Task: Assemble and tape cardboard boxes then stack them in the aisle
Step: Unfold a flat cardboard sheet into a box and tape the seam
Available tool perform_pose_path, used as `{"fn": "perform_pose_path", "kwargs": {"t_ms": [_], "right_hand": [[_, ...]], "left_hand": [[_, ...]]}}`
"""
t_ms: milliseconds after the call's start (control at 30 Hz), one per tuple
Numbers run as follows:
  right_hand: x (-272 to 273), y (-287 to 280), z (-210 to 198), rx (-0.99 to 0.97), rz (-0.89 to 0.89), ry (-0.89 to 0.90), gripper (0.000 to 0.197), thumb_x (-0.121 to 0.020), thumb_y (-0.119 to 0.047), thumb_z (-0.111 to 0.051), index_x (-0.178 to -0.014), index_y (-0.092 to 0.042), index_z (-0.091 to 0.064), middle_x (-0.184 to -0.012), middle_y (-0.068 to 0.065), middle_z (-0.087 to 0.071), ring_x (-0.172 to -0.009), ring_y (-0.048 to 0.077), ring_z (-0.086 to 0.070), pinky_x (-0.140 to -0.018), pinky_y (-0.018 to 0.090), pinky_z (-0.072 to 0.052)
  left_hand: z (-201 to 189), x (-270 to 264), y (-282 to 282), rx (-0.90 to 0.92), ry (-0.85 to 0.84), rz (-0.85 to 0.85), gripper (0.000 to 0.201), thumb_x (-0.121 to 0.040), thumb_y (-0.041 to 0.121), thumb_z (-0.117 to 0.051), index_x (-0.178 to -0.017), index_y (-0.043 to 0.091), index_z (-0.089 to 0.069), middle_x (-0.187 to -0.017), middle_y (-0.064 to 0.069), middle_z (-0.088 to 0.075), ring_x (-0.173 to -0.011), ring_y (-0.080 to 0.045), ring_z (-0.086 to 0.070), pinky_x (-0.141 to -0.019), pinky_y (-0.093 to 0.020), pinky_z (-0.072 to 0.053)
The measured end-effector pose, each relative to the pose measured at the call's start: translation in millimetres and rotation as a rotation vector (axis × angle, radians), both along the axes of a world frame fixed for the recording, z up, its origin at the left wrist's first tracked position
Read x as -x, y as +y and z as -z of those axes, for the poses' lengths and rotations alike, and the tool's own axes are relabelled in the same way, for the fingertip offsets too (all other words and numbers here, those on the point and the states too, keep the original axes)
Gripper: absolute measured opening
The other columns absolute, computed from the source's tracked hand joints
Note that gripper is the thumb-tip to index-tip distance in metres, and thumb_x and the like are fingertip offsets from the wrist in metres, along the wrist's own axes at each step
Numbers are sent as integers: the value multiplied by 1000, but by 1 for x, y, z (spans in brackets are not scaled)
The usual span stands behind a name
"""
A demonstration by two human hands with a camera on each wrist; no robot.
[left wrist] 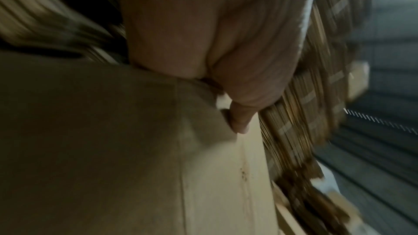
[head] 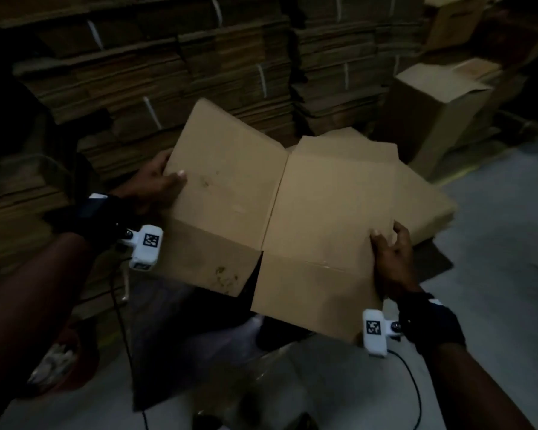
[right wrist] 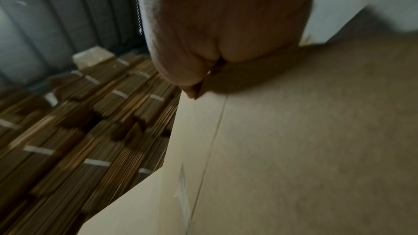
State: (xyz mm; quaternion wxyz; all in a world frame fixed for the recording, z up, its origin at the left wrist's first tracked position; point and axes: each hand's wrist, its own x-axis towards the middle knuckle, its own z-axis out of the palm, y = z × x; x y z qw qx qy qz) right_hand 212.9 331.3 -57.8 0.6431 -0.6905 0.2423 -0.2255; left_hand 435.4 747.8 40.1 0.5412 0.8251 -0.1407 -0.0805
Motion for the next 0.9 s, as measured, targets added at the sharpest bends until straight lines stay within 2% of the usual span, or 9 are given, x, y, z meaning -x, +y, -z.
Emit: {"fn": "perform_pose_path", "kwargs": {"t_ms": [100, 233, 300, 367, 467, 533, 633, 800, 900], "right_hand": [[34, -36, 3, -1, 74, -6, 40, -105, -21, -56, -143, -17, -46, -126, -1, -63, -106, 9, -64, -91, 31, -54], [71, -77, 6, -20, 202, -12, 29, -105, -17, -56, -133, -21, -50, -128, 1, -63, -112, 11, -63, -103, 43, -51], [79, -90, 8, -44, 252, -11, 23, -104, -19, -57, -122, -33, -52, -123, 0, -65, -113, 19, -64, -105, 49, -50], [80, -99, 13, -71, 309, 7, 25, -101, -27, -61, -124, -32, -52, -126, 3, -65, -120, 26, -61, -108, 55, -47], [71, -108, 26, -134, 387, -1, 55, -88, -48, -66, -136, -30, -46, -141, 6, -59, -135, 27, -51, -114, 56, -41], [56, -110, 28, -176, 454, -2, 46, -95, -35, -65, -136, -26, -46, -140, 9, -58, -133, 28, -53, -114, 55, -41], [29, -113, 36, -247, 526, 13, 31, -103, -16, -58, -133, -19, -47, -132, 12, -62, -118, 28, -61, -106, 48, -50], [-30, -109, 57, -238, 610, 68, 36, -103, -13, -57, -138, -16, -49, -128, 6, -64, -108, 19, -65, -96, 39, -54], [-52, -99, 79, -258, 671, 142, 34, -102, -17, -59, -135, -15, -53, -125, 8, -65, -112, 26, -64, -103, 47, -51]], "left_hand": [[3, -16, -56, -24, -14, 85, 46, -101, 10, -57, -142, 21, -40, -126, -6, -59, -108, -18, -60, -88, -38, -49], [3, -30, -134, -65, -29, 230, 43, -101, 10, -57, -134, 35, -45, -120, 16, -60, -95, 4, -64, -83, -30, -52], [0, -39, -165, -80, -39, 285, 43, -101, 11, -58, -128, 42, -48, -122, 15, -62, -100, 2, -64, -89, -33, -52], [0, -52, -193, -76, -29, 352, 45, -101, 14, -59, -133, 44, -48, -131, 1, -63, -110, -12, -65, -92, -39, -53], [-2, -77, -237, -79, -22, 426, 46, -102, 12, -57, -140, 34, -45, -133, -6, -61, -111, -23, -63, -88, -39, -54], [-3, -100, -265, -116, -11, 453, 43, -102, 9, -55, -140, 26, -44, -122, -3, -63, -99, -16, -64, -80, -33, -53], [0, -143, -300, -174, -4, 528, 43, -101, 10, -57, -141, 22, -45, -129, -11, -60, -98, -18, -62, -86, -40, -52], [33, -226, -341, -508, -189, 433, 46, -96, 24, -68, -136, 4, -56, -127, -11, -61, -113, -26, -58, -90, -33, -42], [80, -261, -351, -684, -95, 363, 50, -96, 34, -67, -126, -6, -61, -126, -24, -62, -116, -39, -58, -90, -39, -43]]}}
